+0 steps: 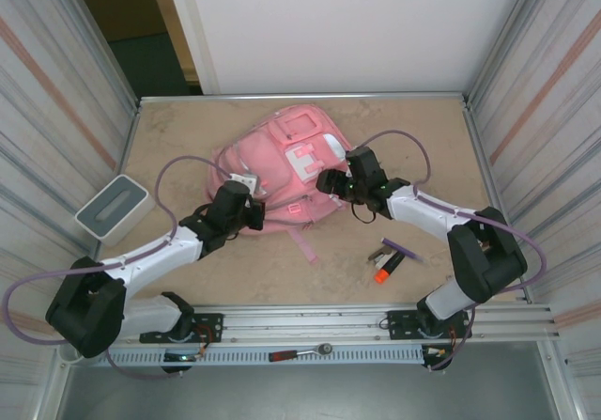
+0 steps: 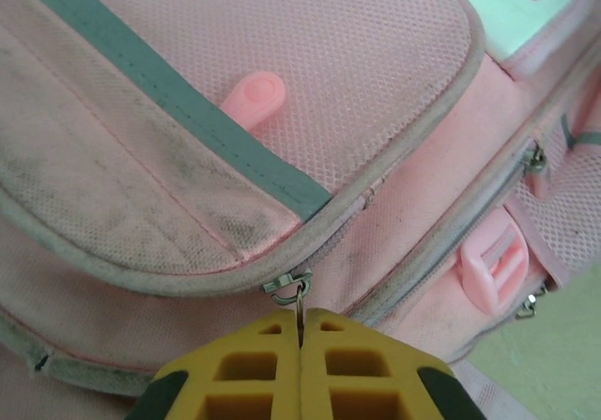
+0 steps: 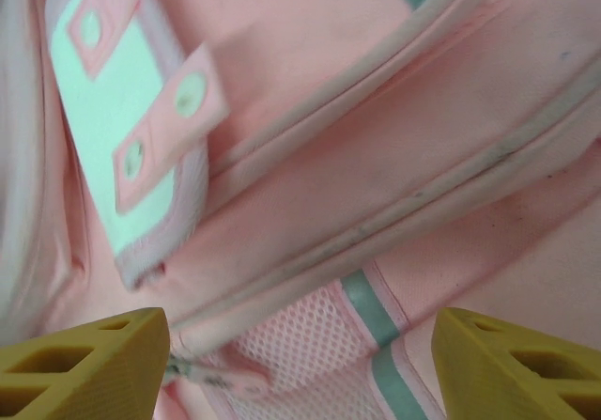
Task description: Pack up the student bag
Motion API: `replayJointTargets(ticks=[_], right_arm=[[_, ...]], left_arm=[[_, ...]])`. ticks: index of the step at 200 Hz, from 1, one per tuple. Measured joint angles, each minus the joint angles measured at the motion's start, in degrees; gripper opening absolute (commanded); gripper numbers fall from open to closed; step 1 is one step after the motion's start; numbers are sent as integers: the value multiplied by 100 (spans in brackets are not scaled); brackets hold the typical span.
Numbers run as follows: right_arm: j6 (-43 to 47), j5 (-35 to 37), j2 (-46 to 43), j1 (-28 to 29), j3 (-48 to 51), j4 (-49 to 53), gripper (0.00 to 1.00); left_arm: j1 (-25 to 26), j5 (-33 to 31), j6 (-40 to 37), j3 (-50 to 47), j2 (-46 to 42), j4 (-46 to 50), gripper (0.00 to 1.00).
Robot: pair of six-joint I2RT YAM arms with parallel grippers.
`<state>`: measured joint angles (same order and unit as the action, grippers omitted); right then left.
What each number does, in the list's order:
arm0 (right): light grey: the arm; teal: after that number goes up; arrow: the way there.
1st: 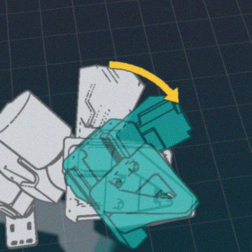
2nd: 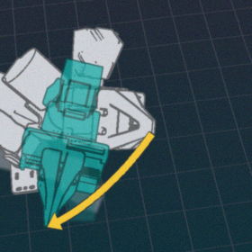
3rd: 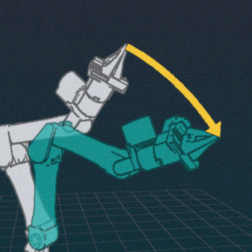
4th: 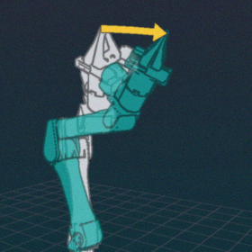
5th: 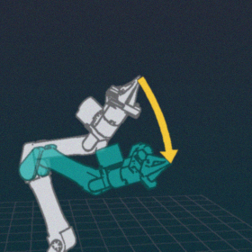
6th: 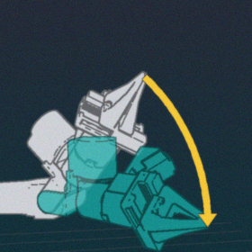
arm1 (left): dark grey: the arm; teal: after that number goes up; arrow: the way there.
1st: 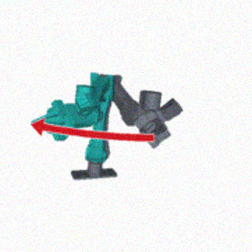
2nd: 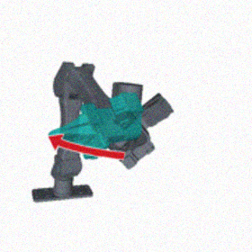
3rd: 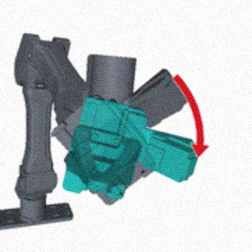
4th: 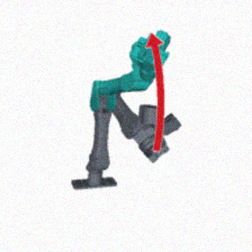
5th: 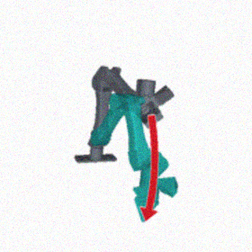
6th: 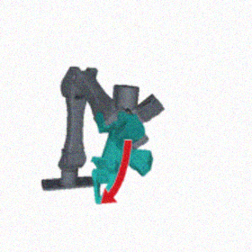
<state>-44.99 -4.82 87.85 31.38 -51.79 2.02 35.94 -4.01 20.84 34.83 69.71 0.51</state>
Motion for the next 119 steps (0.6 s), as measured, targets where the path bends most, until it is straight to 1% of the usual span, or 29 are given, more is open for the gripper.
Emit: replayJointTargets(ticks=[16,31,45,66,83,97,106,119], right_arm=[[-428,70,70,-20,2,-170,72],[-708,28,269,-26,2,-402,68],[-852,-83,533,-28,-33,-584,65],[-986,-140,887,-42,-229,-555,60],[-1069,-138,940,-57,-284,-603,39],[-1139,-98,940,-68,-282,-693,18],[-1143,-79,940,-103,-267,-756,9],[-1167,-74,940,-166,-258,-874,1]], left_arm=[[0,138,-22,17,0,37,0],[0,256,-81,70,2,98,0],[0,361,-162,105,11,118,0],[-2,452,-267,133,42,136,0],[0,518,-308,136,46,131,0],[0,555,-323,136,46,127,0],[0,555,-350,136,46,136,0],[0,540,-407,136,44,168,0]])
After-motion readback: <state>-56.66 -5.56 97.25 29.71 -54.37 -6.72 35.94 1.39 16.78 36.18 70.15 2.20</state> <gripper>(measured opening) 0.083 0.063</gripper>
